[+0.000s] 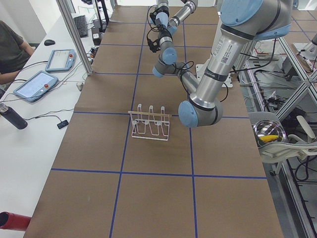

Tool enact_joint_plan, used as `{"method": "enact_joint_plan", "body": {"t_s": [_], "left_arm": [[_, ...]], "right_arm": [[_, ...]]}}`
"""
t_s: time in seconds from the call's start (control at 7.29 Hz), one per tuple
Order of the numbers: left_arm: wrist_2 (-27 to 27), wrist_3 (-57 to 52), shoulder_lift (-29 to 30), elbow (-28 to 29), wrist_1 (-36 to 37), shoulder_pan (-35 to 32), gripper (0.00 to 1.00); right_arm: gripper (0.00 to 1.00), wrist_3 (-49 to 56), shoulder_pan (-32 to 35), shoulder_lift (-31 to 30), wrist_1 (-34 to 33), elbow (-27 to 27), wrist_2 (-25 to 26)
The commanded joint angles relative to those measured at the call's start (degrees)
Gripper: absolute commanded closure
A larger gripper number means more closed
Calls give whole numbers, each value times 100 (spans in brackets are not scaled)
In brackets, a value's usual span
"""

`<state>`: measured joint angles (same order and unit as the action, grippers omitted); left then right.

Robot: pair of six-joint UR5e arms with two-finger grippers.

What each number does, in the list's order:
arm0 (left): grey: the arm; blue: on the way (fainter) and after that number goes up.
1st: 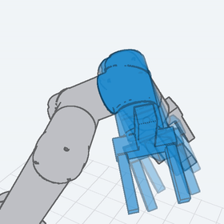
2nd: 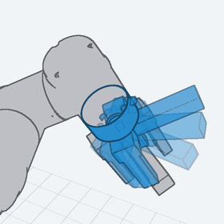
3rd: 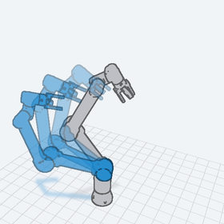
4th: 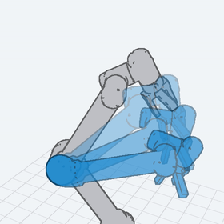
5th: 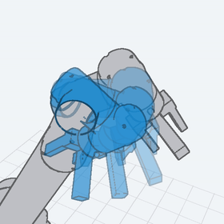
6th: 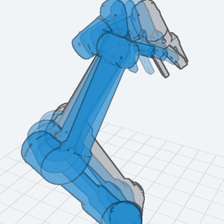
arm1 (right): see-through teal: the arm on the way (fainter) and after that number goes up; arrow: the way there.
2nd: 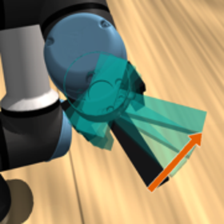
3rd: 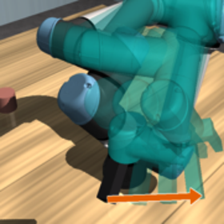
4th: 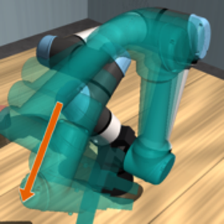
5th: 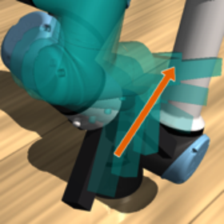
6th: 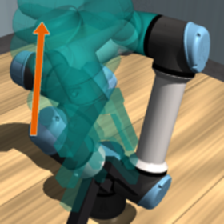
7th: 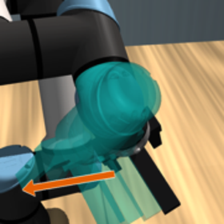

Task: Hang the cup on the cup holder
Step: 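Close the left gripper on the cup's base beside the right gripper, then open the right gripper and pull it back while the left gripper holds the cup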

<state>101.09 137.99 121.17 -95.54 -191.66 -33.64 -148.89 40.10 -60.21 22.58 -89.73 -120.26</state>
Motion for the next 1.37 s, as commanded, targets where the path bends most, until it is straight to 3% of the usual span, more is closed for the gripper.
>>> {"method": "enact_joint_plan", "body": {"t_s": [0.0,0.14,0.27,0.41,0.82,1.1,1.23], "left_arm": [[7,26,-23,0,-3,24,58],[7,52,-32,-17,-3,24,100],[7,61,-41,-26,6,41,100],[7,70,-41,-35,23,50,100],[-2,-70,-84,-26,76,-46,100],[7,-1190,-443,9,137,-292,100],[51,-1726,-593,1,503,-606,100]], "right_arm": [[100,9,-3,-8,1,0,3],[100,9,-3,-8,1,0,12],[6,18,6,-26,10,-9,55],[0,26,15,-43,10,-9,56],[0,122,417,-340,342,-9,21],[0,1224,822,-849,379,-114,-302],[0,2040,937,-1322,353,-80,-566]]}}
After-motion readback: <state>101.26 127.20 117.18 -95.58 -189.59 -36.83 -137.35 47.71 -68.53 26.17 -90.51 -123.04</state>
